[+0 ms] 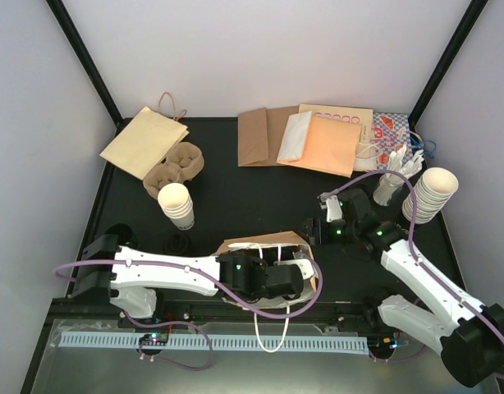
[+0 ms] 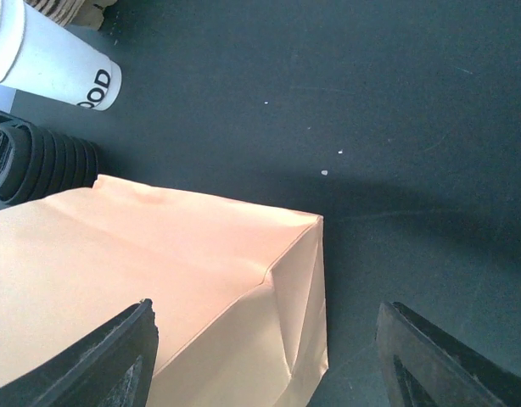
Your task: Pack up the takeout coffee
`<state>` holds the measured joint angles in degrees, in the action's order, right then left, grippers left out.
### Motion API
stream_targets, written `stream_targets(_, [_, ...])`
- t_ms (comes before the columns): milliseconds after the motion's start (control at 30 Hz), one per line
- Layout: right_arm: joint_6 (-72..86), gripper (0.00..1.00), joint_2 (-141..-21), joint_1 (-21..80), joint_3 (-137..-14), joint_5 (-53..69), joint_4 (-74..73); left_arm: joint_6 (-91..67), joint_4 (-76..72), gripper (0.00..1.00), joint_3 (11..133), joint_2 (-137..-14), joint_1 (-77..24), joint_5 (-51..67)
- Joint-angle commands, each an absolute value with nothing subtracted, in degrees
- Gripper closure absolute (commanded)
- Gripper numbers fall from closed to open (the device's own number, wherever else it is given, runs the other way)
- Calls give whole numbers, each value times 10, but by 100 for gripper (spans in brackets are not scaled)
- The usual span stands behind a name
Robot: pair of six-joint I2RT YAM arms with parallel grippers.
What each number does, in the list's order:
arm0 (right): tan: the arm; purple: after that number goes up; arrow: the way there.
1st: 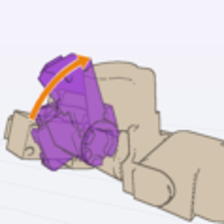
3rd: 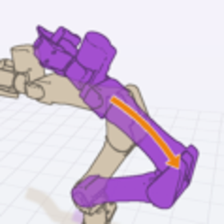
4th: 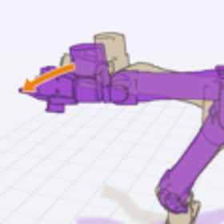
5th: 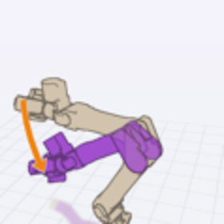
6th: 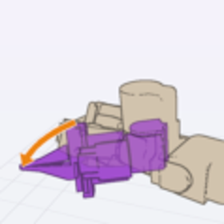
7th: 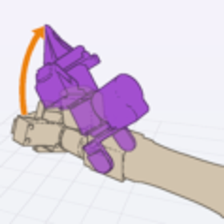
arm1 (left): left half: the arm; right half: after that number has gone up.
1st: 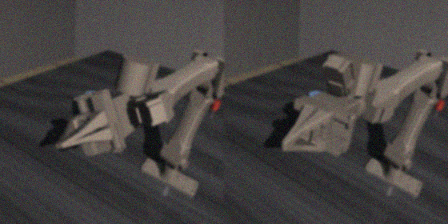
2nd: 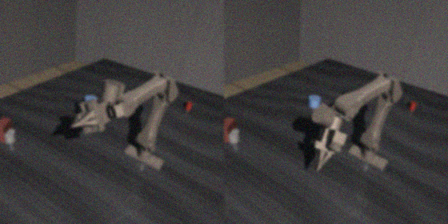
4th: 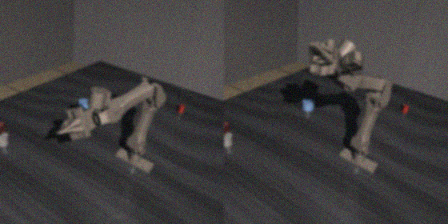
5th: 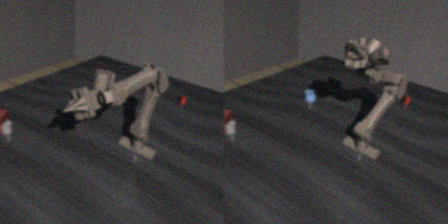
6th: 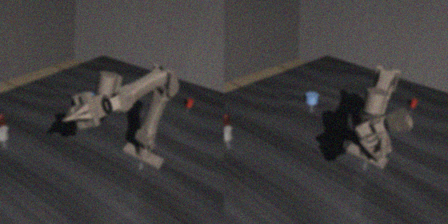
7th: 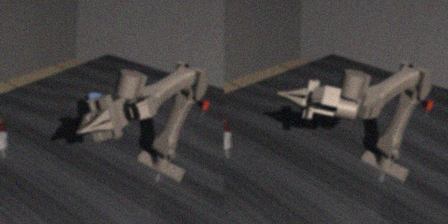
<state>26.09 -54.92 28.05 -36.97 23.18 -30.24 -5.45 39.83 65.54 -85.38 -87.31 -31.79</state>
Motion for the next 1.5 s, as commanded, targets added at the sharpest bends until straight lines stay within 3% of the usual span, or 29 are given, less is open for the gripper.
stream_targets(0, [239, 27, -525, 284, -395, 228, -338, -49, 414, 59, 680, -848, -870, -291])
stream_targets(300, [202, 27, -485, 286, -476, 241, -441, -64, 399, 59, 664, -838, -868, -288])
stream_targets(700, [218, 32, -451, 387, -552, 233, -516, -76, 357, 59, 626, -811, -861, -278])
stream_targets(967, [228, 31, -419, 389, -582, 213, -547, -87, 349, 59, 608, -796, -860, -282])
stream_targets(1300, [230, 31, -404, 390, -605, 237, -605, -84, 351, 59, 607, -817, -860, -282])
stream_targets(1467, [281, 31, -423, 390, -544, 157, -594, -78, 344, 60, 607, -823, -860, -278])
